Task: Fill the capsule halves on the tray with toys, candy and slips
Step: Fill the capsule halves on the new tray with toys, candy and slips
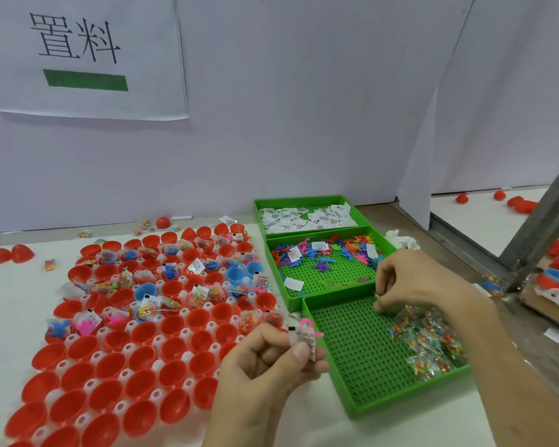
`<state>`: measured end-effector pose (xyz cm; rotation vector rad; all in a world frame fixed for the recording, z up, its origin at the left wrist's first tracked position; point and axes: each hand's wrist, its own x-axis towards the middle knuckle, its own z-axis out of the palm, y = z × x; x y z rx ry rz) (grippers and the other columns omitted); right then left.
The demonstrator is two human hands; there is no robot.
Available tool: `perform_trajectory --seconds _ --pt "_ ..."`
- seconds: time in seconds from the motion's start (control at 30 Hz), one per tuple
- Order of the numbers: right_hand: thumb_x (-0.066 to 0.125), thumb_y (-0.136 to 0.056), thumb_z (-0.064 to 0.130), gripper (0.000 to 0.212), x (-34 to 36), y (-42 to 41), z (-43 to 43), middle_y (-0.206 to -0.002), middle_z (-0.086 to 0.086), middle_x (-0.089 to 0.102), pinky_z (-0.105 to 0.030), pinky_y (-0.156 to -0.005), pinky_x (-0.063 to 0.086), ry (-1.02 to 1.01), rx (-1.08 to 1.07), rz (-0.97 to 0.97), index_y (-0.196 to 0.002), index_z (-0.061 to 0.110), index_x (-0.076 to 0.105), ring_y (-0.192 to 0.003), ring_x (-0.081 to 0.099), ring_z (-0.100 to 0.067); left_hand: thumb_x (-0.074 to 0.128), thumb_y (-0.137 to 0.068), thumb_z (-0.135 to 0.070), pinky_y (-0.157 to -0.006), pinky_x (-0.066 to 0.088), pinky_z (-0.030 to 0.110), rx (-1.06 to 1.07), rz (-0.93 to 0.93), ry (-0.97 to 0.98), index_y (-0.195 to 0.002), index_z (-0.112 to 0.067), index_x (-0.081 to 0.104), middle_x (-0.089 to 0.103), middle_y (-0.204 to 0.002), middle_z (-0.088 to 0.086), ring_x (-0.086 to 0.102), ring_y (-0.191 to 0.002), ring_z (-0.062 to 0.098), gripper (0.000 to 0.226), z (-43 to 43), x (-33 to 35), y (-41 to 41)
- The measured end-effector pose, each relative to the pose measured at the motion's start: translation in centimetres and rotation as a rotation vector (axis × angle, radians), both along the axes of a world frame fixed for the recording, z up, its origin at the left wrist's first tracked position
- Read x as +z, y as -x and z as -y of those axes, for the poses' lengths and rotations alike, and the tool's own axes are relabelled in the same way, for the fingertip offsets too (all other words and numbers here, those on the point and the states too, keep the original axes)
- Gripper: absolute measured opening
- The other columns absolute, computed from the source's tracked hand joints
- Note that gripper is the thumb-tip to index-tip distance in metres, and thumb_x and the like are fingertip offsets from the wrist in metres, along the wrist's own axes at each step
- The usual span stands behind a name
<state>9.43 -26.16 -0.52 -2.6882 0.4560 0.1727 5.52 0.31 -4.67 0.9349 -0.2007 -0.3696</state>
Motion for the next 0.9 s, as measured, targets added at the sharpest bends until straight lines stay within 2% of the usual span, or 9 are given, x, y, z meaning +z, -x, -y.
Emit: perform_trajectory --seconds 0.1,0.2,0.4,0.5,0.57,0.63,0.77,0.83,0.9 --pt "0.079 -0.073 0.004 0.019 -0.2 -0.3 -0.2 -0.07 0.003 0.071 -0.019 -0.056 0.049 0.061 -0.005 0.011 -0.066 0.02 0.071 -0.066 0.069 -0.011 0.066 -0.061 0.002 -0.052 0.057 0.028 0.044 0.007 0.001 -0.072 -0.003 0.076 0.068 -0.069 0.027 0.069 -0.056 0.03 0.016 -0.2 -0.2 -0.3" --pt "0.075 -0.078 0.004 0.021 0.7 0.2 -0.4 -0.069 0.007 0.073 -0.018 -0.058 0.051 -0.014 0.076 0.046 -0.075 0.025 0.074 -0.064 0.069 -0.004 0.067 -0.061 0.0 -0.055 0.057 0.027 0.082 0.012 -0.011 -0.086 -0.009 0.079 0.071 -0.074 0.025 0.071 -0.061 0.029 0.029 -0.3 -0.4 -0.6" --pt "0.081 -0.081 0.018 0.015 2.8 1.1 -3.4 -0.081 0.012 0.074 -0.016 -0.065 0.049 -0.328 0.41 0.256 -0.081 0.032 0.076 -0.071 0.065 -0.002 0.068 -0.064 -0.005 -0.058 0.057 0.026 0.114 0.041 -0.046 -0.074 -0.004 0.077 0.071 -0.072 0.02 0.07 -0.062 0.026 0.014 -0.7 -0.1 -0.8" --pt "0.081 -0.08 0.017 0.018 2.1 0.9 -4.0 -0.078 0.017 0.073 -0.016 -0.064 0.047 -0.182 0.413 0.272 -0.076 0.034 0.075 -0.068 0.063 0.0 0.069 -0.064 -0.005 -0.059 0.057 0.027 0.118 0.042 -0.046 -0.073 -0.005 0.076 0.071 -0.074 0.022 0.071 -0.064 0.029 0.012 -0.7 0.2 -0.7" --pt "0.081 -0.08 0.016 0.02 2.1 0.8 -4.2 -0.076 0.019 0.072 -0.022 -0.066 0.048 -0.086 0.36 0.304 -0.073 0.033 0.074 -0.071 0.065 -0.003 0.068 -0.065 -0.006 -0.059 0.057 0.027 0.112 0.036 -0.039 -0.074 -0.007 0.077 0.072 -0.076 0.022 0.072 -0.066 0.03 0.013 -0.7 0.2 -0.7" --pt "0.083 -0.08 0.016 0.014 2.5 1.1 -4.5 -0.08 0.011 0.075 -0.03 -0.07 0.055 -0.256 0.392 0.321 -0.077 0.028 0.076 -0.074 0.069 -0.008 0.068 -0.065 -0.007 -0.06 0.057 0.026 0.106 0.03 -0.032 -0.076 -0.009 0.077 0.072 -0.079 0.022 0.072 -0.068 0.03 0.014 -0.7 0.1 -0.7" --pt "0.082 -0.081 0.022 0.008 3.6 2.5 -6.8 -0.084 -0.004 0.076 -0.019 -0.071 0.054 -0.797 0.639 0.305 -0.088 0.02 0.079 -0.079 0.073 -0.013 0.069 -0.066 -0.009 -0.06 0.058 0.027 0.133 0.051 -0.053 -0.08 -0.009 0.077 0.073 -0.083 0.023 0.073 -0.07 0.031 0.015 -0.7 -0.1 -0.7" --pt "0.082 -0.081 0.018 0.01 3.4 2.8 -8.3 -0.084 -0.004 0.076 -0.019 -0.073 0.054 -0.844 0.728 0.287 -0.09 0.017 0.079 -0.079 0.072 -0.013 0.075 -0.066 -0.011 -0.061 0.058 0.029 0.174 0.103 -0.097 -0.082 -0.011 0.076 0.074 -0.082 0.023 0.073 -0.071 0.032 0.016 -0.7 -0.2 -0.7" --pt "0.082 -0.08 0.013 0.012 3.0 2.7 -9.4 -0.085 -0.005 0.076 -0.022 -0.074 0.056 -0.768 0.743 0.307 -0.091 0.015 0.078 -0.079 0.073 -0.016 0.085 -0.062 -0.021 -0.064 0.059 0.034 0.22 0.19 -0.161 -0.083 -0.013 0.076 0.074 -0.079 0.02 0.072 -0.07 0.03 0.024 -0.8 -0.2 -0.7"
